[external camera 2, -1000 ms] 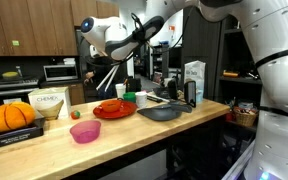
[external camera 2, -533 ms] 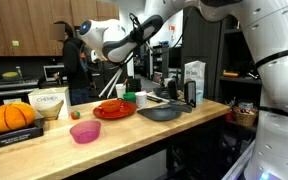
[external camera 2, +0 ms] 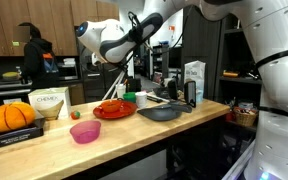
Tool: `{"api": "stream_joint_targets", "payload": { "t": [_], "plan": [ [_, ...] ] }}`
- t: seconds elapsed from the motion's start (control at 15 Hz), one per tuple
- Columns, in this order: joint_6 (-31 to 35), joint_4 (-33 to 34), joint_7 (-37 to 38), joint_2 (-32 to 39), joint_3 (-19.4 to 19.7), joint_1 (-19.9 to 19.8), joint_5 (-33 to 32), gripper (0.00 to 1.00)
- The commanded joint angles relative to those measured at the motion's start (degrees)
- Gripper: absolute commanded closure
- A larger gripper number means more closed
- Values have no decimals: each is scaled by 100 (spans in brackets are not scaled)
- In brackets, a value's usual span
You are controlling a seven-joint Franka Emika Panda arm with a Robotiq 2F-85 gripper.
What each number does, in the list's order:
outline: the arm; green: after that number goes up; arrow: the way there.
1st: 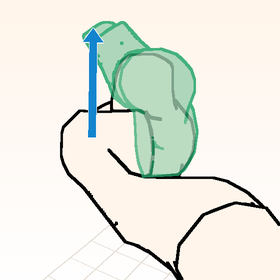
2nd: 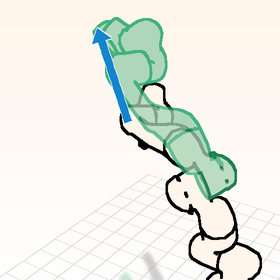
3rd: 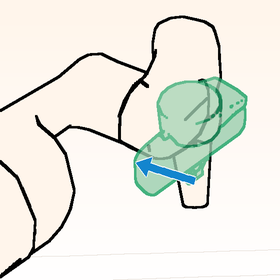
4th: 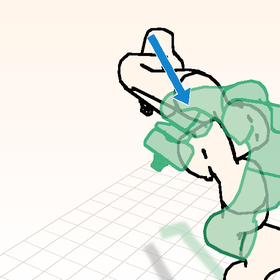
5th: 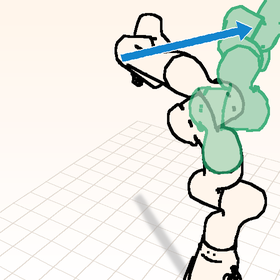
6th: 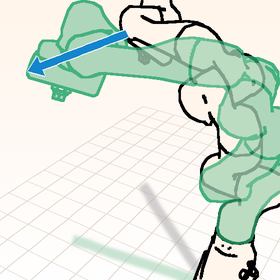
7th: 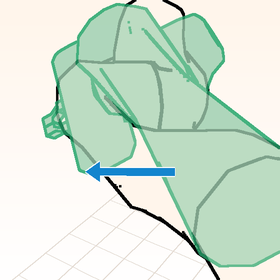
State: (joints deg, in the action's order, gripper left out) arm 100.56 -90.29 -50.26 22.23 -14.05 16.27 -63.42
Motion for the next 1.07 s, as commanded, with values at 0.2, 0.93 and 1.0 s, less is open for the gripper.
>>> {"api": "stream_joint_targets", "payload": {
  "t": [0.2, 0.93, 1.0],
  "plan": [
    [-564, -351, -148, -299, -31, 58, 235, 98],
    [-381, -468, -289, -179, -42, -37, 133, 98],
    [-353, -459, -316, -161, -32, -48, 115, 98]
  ]
}}
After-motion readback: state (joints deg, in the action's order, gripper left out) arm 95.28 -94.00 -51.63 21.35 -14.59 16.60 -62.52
